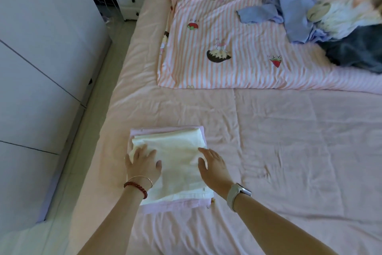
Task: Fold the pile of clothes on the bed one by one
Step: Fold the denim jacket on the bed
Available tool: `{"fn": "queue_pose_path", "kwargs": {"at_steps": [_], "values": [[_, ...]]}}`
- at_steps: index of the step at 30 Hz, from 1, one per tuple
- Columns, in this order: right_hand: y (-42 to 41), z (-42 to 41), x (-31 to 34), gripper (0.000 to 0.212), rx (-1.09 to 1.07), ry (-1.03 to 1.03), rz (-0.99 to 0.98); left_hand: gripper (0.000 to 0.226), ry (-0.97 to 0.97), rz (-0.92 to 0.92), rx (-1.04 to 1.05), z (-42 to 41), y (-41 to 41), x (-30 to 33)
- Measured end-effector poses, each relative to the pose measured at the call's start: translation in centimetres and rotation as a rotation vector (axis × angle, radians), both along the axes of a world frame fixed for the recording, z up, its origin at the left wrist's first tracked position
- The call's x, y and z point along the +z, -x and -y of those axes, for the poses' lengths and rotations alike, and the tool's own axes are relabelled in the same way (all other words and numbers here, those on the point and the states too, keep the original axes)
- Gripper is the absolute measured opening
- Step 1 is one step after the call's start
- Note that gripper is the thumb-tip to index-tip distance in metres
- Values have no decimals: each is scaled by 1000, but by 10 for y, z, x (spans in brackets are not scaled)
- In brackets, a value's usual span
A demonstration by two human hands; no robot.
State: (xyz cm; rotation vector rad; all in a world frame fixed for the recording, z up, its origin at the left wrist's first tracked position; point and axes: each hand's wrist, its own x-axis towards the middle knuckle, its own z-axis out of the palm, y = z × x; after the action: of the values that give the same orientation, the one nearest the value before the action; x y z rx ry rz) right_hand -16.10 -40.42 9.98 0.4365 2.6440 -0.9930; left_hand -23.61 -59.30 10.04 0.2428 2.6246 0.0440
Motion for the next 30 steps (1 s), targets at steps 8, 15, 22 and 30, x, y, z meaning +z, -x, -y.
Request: {"fn": "queue_pose_path", "kwargs": {"at_steps": [8, 15, 22, 30], "values": [[-90, -97, 74, 40, -224, -85, 6, 41, -377, -228, 6, -92, -61, 72], [-233, -188, 101, 47, -437, -234, 2, 34, -458, -188, -331, -214, -157, 85], [-422, -276, 91, 45, -696, -151, 36, 41, -383, -101, -480, -323, -307, 75], [-600, -353, 80, 46, -819, -142, 184, 43, -291, 41, -649, -439, -464, 70]]}}
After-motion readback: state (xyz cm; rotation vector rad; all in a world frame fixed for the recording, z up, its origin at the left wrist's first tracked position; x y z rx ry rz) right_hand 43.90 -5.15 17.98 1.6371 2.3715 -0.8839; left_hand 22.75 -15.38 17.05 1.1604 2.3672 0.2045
